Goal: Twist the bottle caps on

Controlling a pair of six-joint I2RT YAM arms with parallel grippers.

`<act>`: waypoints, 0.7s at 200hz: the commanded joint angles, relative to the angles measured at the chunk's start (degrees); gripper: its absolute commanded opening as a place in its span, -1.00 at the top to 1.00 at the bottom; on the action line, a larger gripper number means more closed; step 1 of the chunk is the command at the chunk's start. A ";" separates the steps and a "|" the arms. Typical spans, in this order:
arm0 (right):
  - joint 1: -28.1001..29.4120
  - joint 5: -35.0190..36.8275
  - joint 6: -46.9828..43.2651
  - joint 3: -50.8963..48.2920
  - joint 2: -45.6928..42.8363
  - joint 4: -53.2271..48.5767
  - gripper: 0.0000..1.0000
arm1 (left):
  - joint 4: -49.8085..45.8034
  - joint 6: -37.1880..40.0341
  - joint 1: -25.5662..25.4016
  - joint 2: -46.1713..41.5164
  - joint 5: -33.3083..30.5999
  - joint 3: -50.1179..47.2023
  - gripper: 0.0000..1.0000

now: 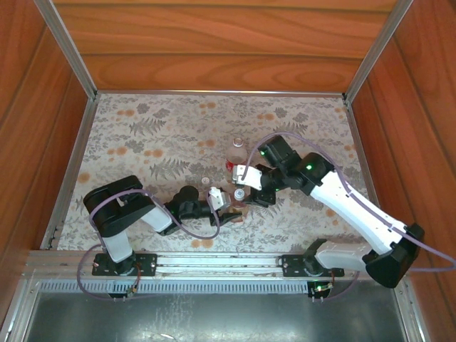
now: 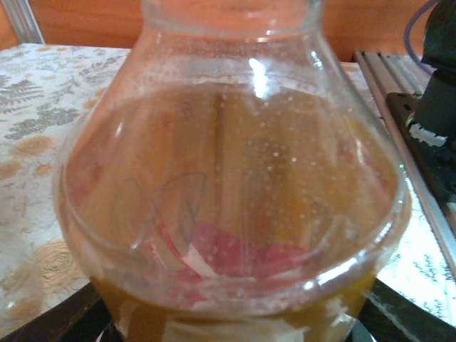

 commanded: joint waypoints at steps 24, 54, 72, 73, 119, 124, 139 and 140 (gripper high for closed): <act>2.84 5.94 -3.67 3.18 4.33 -3.37 -0.17 | -7.07 4.12 0.05 2.37 -3.14 -1.37 -0.30; 3.66 5.75 -3.83 3.58 6.08 -1.94 -0.07 | -7.09 2.96 0.09 2.92 -2.22 -1.10 -0.30; 3.84 5.49 -3.81 3.57 6.46 -1.79 -0.02 | -7.10 2.51 0.10 2.99 -2.00 -1.00 -0.30; 3.84 5.49 -3.83 3.56 6.51 -1.82 -0.02 | -7.09 2.44 0.12 3.04 -1.99 -0.96 -0.30; 4.19 4.60 -3.25 3.18 6.33 -1.16 0.07 | -7.09 2.28 0.07 3.34 -1.63 -0.39 -0.30; 4.27 4.53 -3.16 3.21 6.35 -1.00 0.09 | -7.09 2.27 0.10 3.39 -1.66 -0.31 -0.30; 4.36 4.46 -2.76 3.21 6.27 -0.49 0.17 | -7.10 2.20 0.09 3.45 -1.67 -0.31 -0.30; 4.36 4.50 -2.74 3.17 6.28 -0.47 0.17 | -7.09 2.20 0.11 3.45 -1.64 -0.35 -0.30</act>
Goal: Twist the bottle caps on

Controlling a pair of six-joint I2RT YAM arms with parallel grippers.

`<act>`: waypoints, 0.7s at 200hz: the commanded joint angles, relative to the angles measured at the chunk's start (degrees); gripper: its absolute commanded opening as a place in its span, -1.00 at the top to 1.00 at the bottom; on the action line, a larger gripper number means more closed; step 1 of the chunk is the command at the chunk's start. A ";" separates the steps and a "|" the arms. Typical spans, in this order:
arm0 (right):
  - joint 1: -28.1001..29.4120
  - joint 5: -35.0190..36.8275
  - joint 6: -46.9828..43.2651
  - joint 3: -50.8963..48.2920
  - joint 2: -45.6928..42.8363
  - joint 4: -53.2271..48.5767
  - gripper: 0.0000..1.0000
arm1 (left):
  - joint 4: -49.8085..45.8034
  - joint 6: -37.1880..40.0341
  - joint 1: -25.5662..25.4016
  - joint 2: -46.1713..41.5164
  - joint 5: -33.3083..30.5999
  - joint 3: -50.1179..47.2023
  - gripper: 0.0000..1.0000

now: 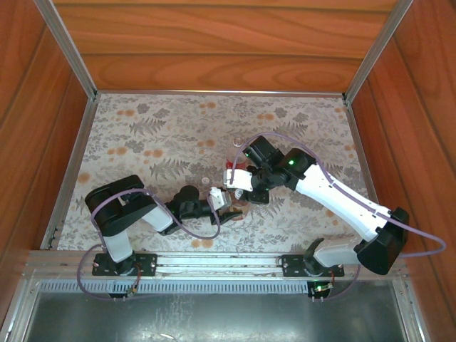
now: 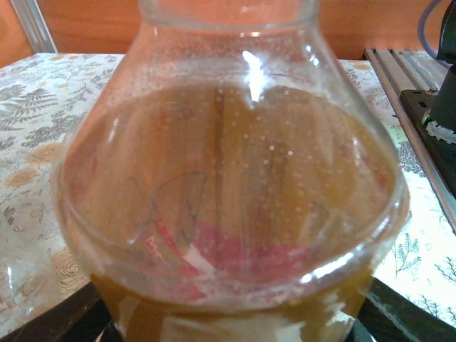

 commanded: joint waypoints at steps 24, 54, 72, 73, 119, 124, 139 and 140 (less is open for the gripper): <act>0.84 -0.16 -0.25 0.59 0.09 1.11 0.27 | -7.98 0.82 0.10 2.29 -1.00 -1.02 -0.30; 0.84 0.80 0.78 0.48 0.23 0.68 0.30 | -7.98 0.55 0.07 2.04 -1.10 -1.28 -0.30; 0.90 0.81 1.67 0.14 0.15 0.59 0.31 | -7.98 0.36 0.05 1.91 -0.92 -1.24 -0.30; 0.87 0.79 1.72 0.17 0.15 0.59 0.31 | -8.02 0.35 0.05 1.91 -0.88 -1.22 -0.30; 0.89 2.33 3.10 0.07 0.93 0.94 0.20 | -8.03 0.16 0.05 1.57 -0.71 -1.39 -0.30; 0.86 2.36 3.17 0.12 1.05 0.94 0.19 | -7.98 0.16 0.05 1.50 -0.75 -1.46 -0.30; 0.90 2.38 3.36 0.38 1.27 0.70 0.17 | -7.99 0.08 0.12 1.49 -0.75 -1.51 -0.30; 0.92 2.41 3.36 0.39 1.28 0.69 0.17 | -8.03 0.08 0.13 1.48 -0.75 -1.48 -0.30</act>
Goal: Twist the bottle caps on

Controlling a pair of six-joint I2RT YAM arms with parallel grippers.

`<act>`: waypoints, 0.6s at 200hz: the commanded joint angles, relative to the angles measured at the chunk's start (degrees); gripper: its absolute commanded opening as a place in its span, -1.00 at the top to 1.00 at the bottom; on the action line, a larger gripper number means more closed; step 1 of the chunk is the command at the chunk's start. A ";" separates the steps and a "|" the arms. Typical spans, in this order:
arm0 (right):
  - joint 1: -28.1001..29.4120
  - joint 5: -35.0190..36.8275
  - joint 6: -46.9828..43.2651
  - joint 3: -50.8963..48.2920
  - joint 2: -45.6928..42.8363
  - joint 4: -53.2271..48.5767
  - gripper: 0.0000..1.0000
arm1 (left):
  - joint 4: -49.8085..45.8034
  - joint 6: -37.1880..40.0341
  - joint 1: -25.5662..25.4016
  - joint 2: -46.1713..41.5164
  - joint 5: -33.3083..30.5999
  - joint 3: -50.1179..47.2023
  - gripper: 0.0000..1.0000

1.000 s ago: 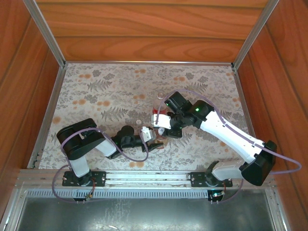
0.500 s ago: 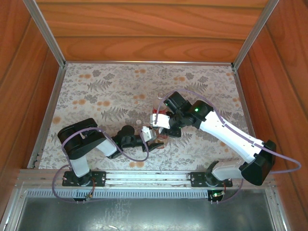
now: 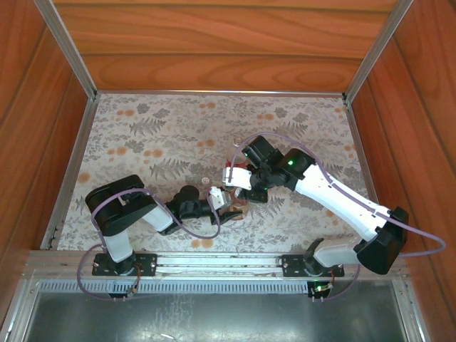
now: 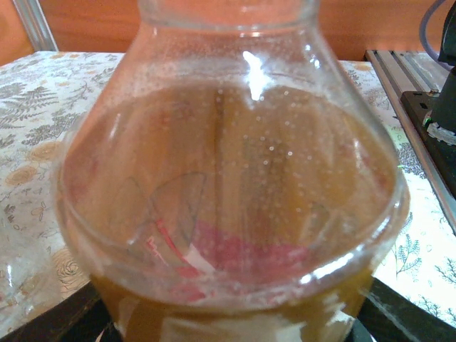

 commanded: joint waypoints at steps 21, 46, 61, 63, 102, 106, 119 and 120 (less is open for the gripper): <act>0.59 0.46 1.21 0.13 0.72 -0.16 0.14 | -8.03 0.40 0.12 1.71 -0.62 -1.31 -0.30; 0.57 0.00 1.75 0.13 0.63 -0.26 0.10 | -8.02 0.39 0.05 1.89 -0.46 -1.15 -0.30; 0.55 -0.01 1.93 0.16 0.28 -0.40 0.01 | -8.04 0.45 0.10 1.87 -0.55 -1.11 -0.30; 0.54 0.03 1.99 0.15 0.22 -0.43 0.00 | -8.05 0.51 0.08 1.88 -0.55 -1.11 -0.30; 0.54 -0.32 3.31 0.12 -0.97 -0.06 -0.33 | -8.03 0.43 0.10 2.13 -0.55 -1.13 -0.30; 0.54 -0.58 3.54 0.00 -1.23 0.19 -0.37 | -8.02 0.40 0.11 2.07 -0.55 -1.11 -0.30; 0.54 -1.48 4.18 -0.22 -2.09 0.85 -0.45 | -8.02 0.35 0.05 2.16 -0.68 -1.13 -0.30; 0.54 -1.51 4.24 -0.27 -2.18 1.00 -0.46 | -8.07 0.35 0.05 2.16 -0.70 -1.16 -0.30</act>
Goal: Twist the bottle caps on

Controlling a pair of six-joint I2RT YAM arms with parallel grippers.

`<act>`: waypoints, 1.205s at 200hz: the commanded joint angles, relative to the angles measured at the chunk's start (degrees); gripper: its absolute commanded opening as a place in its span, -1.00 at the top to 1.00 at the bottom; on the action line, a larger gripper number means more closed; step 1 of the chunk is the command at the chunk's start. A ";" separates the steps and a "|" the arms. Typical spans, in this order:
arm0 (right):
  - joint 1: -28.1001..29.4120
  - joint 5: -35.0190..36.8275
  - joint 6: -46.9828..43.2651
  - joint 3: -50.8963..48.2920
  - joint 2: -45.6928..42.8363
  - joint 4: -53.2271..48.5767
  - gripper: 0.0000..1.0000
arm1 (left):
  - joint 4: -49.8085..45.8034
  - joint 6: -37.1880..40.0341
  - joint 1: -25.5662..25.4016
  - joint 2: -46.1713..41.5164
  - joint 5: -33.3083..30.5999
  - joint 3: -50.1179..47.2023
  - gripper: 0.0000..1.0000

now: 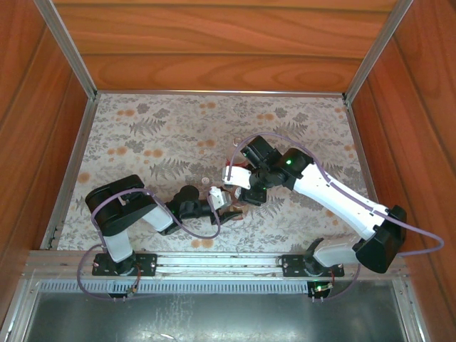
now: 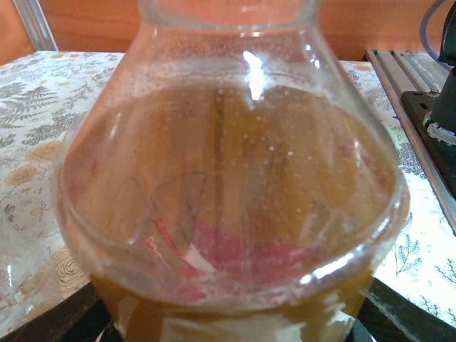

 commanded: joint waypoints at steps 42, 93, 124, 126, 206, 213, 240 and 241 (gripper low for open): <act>-0.47 -9.78 6.45 -3.64 -8.78 8.12 -0.60 | -8.07 -0.64 0.23 2.66 -0.42 -1.20 -0.30; -2.07 -8.80 31.68 -7.25 -11.81 18.48 -0.47 | -8.04 -3.40 0.58 2.27 0.77 -1.06 -0.30; -2.27 0.91 52.58 -8.60 -11.99 19.90 -0.35 | -8.04 -8.22 1.06 1.16 -2.13 -0.87 -0.30; -2.27 1.19 53.31 -8.78 -12.16 19.97 -0.35 | -8.07 -8.50 1.05 1.07 -2.31 -0.85 -0.30; -2.45 7.93 63.58 -17.63 -20.22 21.50 -0.29 | -9.08 -7.06 0.99 4.24 -2.35 2.54 -0.30; -2.44 7.85 64.11 -18.08 -20.85 21.78 -0.28 | -9.08 -7.16 0.73 4.89 -2.15 3.16 -0.30; -2.87 7.49 64.32 -18.39 -21.13 21.19 -0.24 | -9.08 -7.22 -0.02 6.31 -3.58 4.18 -0.30; -2.88 7.52 64.30 -18.36 -21.12 21.12 -0.24 | -9.08 -7.23 0.01 6.39 -3.60 4.22 -0.30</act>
